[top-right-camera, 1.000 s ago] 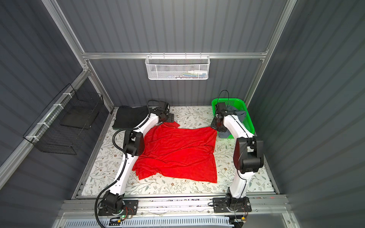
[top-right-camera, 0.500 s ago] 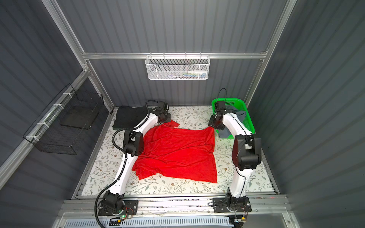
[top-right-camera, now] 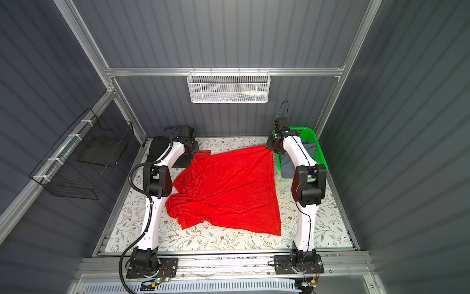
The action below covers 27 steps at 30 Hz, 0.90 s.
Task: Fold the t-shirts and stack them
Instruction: 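Pull the far corners of the red t-shirt away from the robot with both grippers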
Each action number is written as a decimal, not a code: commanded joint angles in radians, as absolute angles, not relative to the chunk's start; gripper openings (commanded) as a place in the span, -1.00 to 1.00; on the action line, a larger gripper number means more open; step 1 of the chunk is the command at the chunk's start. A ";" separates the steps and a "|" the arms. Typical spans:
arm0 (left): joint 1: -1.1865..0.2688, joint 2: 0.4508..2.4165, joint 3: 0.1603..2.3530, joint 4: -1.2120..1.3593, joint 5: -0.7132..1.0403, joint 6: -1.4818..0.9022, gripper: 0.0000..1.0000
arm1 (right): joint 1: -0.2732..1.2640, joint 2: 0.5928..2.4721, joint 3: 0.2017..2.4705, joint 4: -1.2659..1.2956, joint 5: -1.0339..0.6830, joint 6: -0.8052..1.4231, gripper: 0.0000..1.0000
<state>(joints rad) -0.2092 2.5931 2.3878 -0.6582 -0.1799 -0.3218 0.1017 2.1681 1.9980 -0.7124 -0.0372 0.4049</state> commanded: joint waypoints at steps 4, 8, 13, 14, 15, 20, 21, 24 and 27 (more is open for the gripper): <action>-0.200 2.550 2.424 -0.662 -0.312 -0.303 -1.00 | 0.065 2.276 2.166 -0.788 0.054 0.408 -1.00; -0.189 2.557 2.429 -0.669 -0.318 -0.295 -1.00 | 0.049 2.283 2.177 -0.786 0.063 0.424 -1.00; -0.189 2.531 2.428 -0.685 -0.330 -0.300 -1.00 | 0.043 2.278 2.175 -0.810 0.087 0.428 -1.00; -0.189 2.517 2.429 -0.689 -0.336 -0.299 -1.00 | 0.043 2.277 2.174 -0.816 0.094 0.428 -1.00; -0.189 2.503 2.428 -0.690 -0.343 -0.300 -1.00 | 0.043 2.275 2.170 -0.816 0.098 0.428 -1.00; -0.189 2.412 2.401 -0.678 -0.379 -0.286 -1.00 | 0.043 2.264 2.152 -0.811 0.097 0.426 -1.00; -0.189 2.391 2.394 -0.676 -0.386 -0.284 -1.00 | 0.044 2.262 2.152 -0.811 0.099 0.426 -1.00; -0.189 2.334 2.355 -0.656 -0.407 -0.274 -1.00 | 0.044 2.255 2.145 -0.804 0.100 0.426 -1.00; -0.189 2.286 2.310 -0.615 -0.403 -0.260 -1.00 | 0.043 2.249 2.140 -0.799 0.095 0.426 -1.00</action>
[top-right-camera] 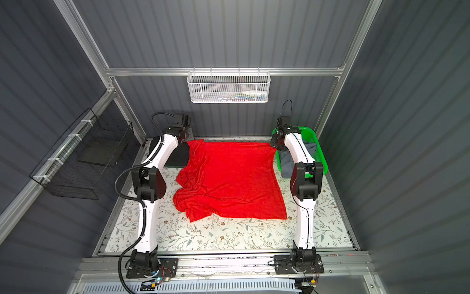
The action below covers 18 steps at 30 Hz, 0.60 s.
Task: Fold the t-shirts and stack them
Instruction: 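Pull the far corners of the red t-shirt away from the robot with both grippers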
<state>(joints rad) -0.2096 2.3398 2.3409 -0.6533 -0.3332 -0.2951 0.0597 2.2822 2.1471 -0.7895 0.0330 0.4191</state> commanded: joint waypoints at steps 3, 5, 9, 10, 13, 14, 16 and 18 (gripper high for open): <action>-0.189 2.291 2.326 -0.617 -0.403 -0.238 -1.00 | 0.041 2.246 2.138 -0.808 0.112 0.423 -1.00; -0.189 2.304 2.342 -0.621 -0.402 -0.217 -1.00 | 0.038 2.238 2.132 -0.815 0.126 0.423 -1.00; -0.189 2.327 2.350 -0.611 -0.363 -0.198 -1.00 | 0.028 2.211 2.082 -0.791 0.111 0.426 -1.00; -0.189 2.332 2.353 -0.611 -0.347 -0.199 -1.00 | 0.029 2.206 2.073 -0.786 0.107 0.426 -1.00; -0.189 2.349 2.350 -0.600 -0.281 -0.209 -1.00 | 0.028 2.199 2.058 -0.772 0.081 0.432 -1.00; -0.189 2.357 2.352 -0.595 -0.256 -0.216 -1.00 | 0.028 2.201 2.056 -0.766 0.059 0.431 -1.00; -0.189 2.378 2.363 -0.592 -0.211 -0.223 -1.00 | 0.028 2.208 2.064 -0.765 0.034 0.435 -1.00; -0.189 2.405 2.389 -0.598 -0.170 -0.229 -0.25 | 0.028 2.216 2.073 -0.767 0.020 0.439 -1.00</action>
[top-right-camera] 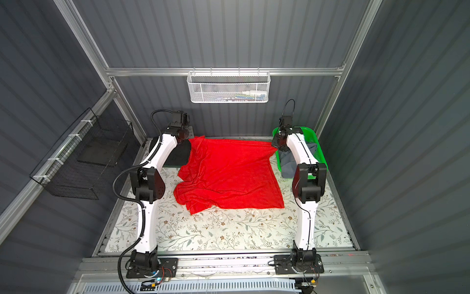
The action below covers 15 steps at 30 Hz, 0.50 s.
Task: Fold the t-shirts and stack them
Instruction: 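Pull the far corners of the red t-shirt away from the robot with both grippers, then release the far corners and bring both grippers back toward the near edge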
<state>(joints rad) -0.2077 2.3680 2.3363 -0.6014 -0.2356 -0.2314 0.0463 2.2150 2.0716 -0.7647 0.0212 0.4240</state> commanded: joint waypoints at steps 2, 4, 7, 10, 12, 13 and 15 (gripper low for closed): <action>-0.189 2.434 2.439 -0.638 -0.151 -0.236 0.77 | 0.028 2.223 2.085 -0.771 0.010 0.439 -1.00; -0.189 2.435 2.456 -0.670 -0.152 -0.240 0.99 | 0.029 2.232 2.111 -0.782 0.006 0.435 -1.00; -0.189 2.347 2.343 -0.661 -0.166 -0.264 0.99 | 0.025 2.258 2.175 -0.816 -0.012 0.422 -0.78; -0.189 2.196 2.125 -0.628 -0.206 -0.307 1.00 | 0.024 2.291 2.263 -0.866 -0.035 0.408 -0.21; -0.189 2.070 1.943 -0.588 -0.212 -0.338 0.99 | 0.021 2.295 2.289 -0.889 -0.041 0.400 0.58; -0.191 2.014 1.863 -0.568 -0.207 -0.347 1.00 | 0.022 2.287 2.285 -0.892 -0.043 0.397 0.81; -0.197 1.890 1.690 -0.533 -0.193 -0.370 0.99 | 0.021 2.249 2.252 -0.885 -0.047 0.386 0.98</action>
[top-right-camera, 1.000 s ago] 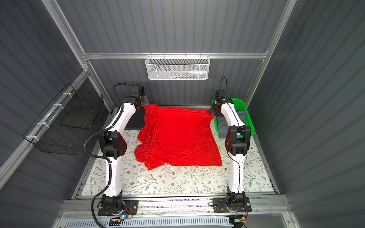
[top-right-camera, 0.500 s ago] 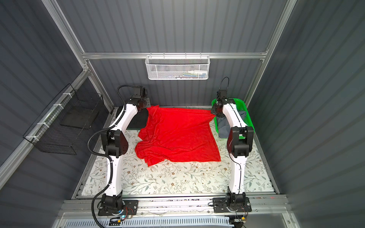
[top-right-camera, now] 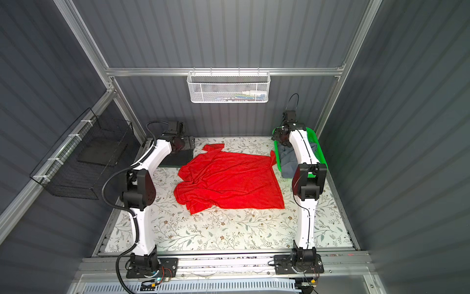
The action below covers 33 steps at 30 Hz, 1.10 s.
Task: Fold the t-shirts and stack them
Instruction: 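Release the far corners and bring both grippers back toward the near edge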
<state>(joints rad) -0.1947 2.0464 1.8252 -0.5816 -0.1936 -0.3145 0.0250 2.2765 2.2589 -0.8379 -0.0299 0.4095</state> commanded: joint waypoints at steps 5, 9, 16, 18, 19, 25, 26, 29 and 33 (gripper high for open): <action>-0.253 1.661 1.388 -0.565 -0.213 -0.413 0.99 | 0.028 2.040 1.977 -0.834 -0.036 0.403 0.98; -0.351 1.493 1.199 -0.609 -0.266 -0.458 0.99 | 0.044 1.771 1.584 -0.714 -0.051 0.461 0.98; -0.479 1.266 0.952 -0.609 -0.200 -0.565 0.92 | 0.077 1.430 1.118 -0.721 -0.068 0.518 0.98; -0.501 1.220 0.877 -0.575 -0.167 -0.575 0.85 | 0.077 1.346 1.014 -0.734 -0.059 0.532 0.98; -0.510 1.204 0.846 -0.558 -0.151 -0.579 0.83 | 0.077 1.313 0.973 -0.741 -0.054 0.537 0.98; -0.526 1.229 0.679 -0.401 -0.008 -0.585 0.83 | 0.077 1.182 0.756 -0.730 -0.098 0.574 0.98; -0.530 1.249 0.662 -0.378 0.001 -0.585 0.82 | 0.077 1.165 0.731 -0.721 -0.108 0.581 0.98; -0.535 1.303 0.626 -0.352 -0.006 -0.597 0.73 | 0.077 1.126 0.679 -0.690 -0.128 0.611 0.98; -0.537 1.350 0.595 -0.312 -0.025 -0.603 0.52 | 0.078 1.061 0.654 -0.674 -0.148 0.628 0.98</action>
